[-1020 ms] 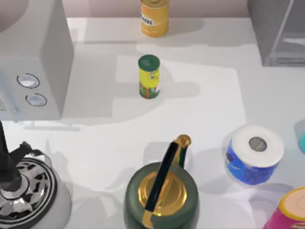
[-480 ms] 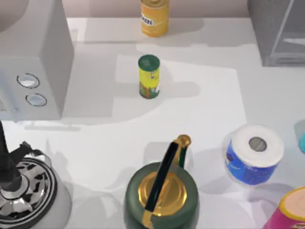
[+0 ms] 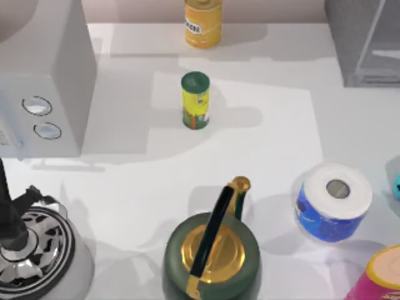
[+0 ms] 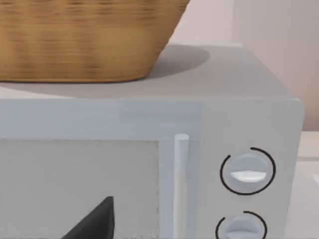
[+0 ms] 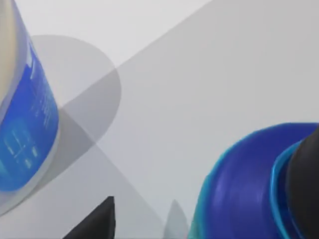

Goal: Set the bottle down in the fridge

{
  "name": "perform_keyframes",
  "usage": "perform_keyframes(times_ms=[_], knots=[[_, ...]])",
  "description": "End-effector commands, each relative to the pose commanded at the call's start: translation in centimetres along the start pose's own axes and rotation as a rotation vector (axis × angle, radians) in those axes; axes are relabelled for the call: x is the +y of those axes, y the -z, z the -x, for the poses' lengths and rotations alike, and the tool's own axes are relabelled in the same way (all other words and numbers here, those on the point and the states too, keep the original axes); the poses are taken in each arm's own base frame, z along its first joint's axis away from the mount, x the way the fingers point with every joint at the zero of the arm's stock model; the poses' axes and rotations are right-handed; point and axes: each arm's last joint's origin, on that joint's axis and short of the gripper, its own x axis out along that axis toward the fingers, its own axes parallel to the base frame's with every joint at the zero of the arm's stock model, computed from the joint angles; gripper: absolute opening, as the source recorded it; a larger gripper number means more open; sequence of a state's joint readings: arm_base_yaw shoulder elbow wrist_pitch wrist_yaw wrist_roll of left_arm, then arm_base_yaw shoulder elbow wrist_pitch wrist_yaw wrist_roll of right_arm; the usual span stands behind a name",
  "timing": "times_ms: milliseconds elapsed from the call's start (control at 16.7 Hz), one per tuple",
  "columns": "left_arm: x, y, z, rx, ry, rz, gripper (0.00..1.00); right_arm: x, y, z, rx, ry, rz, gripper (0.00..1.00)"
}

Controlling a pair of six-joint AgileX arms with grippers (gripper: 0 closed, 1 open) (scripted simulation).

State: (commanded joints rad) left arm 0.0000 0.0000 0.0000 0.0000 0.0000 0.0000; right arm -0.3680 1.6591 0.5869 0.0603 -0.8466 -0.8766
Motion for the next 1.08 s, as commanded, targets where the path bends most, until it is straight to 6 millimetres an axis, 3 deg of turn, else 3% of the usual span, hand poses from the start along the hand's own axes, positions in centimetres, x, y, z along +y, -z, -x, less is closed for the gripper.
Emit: perform_keyframes(times_ms=[300,1080], knots=[[0.0,0.0,0.0,0.0,0.0,0.0,1.0,0.09,0.2,-0.28,0.001,-0.001,0.0,1.0],[0.0,0.0,0.0,0.0,0.0,0.0,1.0,0.09,0.2,-0.28,0.001,-0.001,0.0,0.03]])
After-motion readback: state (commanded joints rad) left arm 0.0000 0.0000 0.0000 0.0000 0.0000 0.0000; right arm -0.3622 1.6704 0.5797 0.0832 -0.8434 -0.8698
